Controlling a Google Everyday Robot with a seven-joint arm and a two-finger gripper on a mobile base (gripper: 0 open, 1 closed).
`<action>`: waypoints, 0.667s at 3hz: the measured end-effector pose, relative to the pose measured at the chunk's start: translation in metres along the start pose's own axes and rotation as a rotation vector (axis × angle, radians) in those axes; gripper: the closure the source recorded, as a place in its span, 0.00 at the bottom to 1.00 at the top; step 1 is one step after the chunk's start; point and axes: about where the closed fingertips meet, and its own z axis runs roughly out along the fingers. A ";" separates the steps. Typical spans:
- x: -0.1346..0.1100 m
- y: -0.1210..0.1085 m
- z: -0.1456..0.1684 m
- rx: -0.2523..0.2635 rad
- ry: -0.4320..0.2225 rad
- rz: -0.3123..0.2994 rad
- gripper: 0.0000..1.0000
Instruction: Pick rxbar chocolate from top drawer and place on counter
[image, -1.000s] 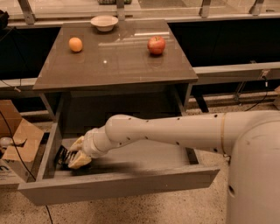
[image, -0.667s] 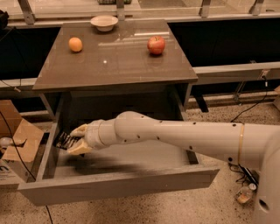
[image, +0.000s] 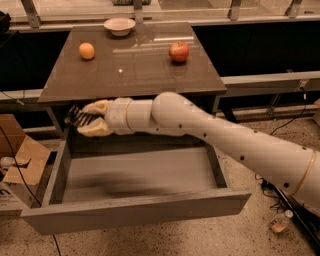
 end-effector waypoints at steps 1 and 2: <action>-0.048 -0.054 -0.016 0.024 -0.027 -0.083 1.00; -0.081 -0.104 -0.018 0.016 0.001 -0.152 1.00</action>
Offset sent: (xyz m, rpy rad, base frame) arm 0.1320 -0.0220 0.2058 -0.0836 -0.2401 -0.0133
